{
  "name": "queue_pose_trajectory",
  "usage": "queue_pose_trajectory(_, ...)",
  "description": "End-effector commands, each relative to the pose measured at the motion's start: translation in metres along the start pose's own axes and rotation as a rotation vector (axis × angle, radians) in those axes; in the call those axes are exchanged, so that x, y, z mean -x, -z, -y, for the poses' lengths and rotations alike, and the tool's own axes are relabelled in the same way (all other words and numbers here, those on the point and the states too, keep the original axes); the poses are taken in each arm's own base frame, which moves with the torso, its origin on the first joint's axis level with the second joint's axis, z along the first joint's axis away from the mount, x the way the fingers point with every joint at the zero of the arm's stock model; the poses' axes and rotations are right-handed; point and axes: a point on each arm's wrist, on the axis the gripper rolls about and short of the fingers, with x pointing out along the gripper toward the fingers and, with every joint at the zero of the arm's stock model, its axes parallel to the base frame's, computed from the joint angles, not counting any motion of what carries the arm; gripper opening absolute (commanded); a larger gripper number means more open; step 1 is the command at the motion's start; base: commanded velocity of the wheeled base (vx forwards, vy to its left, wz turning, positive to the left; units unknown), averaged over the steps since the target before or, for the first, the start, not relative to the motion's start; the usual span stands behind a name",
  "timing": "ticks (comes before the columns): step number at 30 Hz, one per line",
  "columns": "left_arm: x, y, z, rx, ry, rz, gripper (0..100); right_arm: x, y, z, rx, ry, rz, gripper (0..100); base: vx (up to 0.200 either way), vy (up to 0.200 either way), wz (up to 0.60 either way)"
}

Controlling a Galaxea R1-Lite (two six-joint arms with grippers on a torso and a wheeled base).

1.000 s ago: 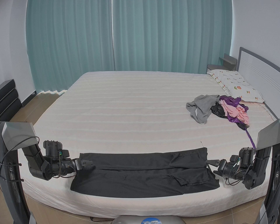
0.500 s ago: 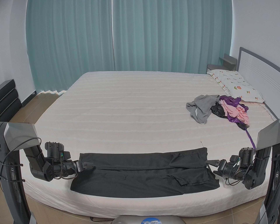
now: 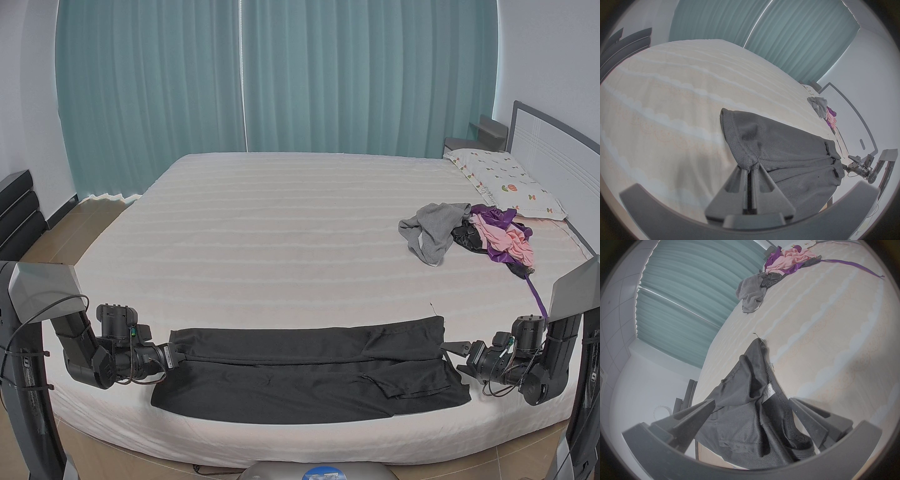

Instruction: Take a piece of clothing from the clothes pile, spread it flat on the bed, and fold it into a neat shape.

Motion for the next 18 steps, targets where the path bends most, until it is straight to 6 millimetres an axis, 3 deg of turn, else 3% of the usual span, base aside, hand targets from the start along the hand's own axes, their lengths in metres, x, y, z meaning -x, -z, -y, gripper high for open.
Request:
queue_pose_trajectory(1, 0.002, -0.001, 0.000, 0.000, -0.002, 0.007, 0, 0.000, -0.001, 0.000, -0.001, -0.001, 0.004, 100, 0.000, 0.000, 0.00)
queue_pose_trajectory(18, 0.003, -0.002, 0.000, 0.005, -0.004, 0.010, 0, 0.003, -0.024, 0.012, -0.050, 0.005, 0.092, 100, 0.000, 0.000, 0.00)
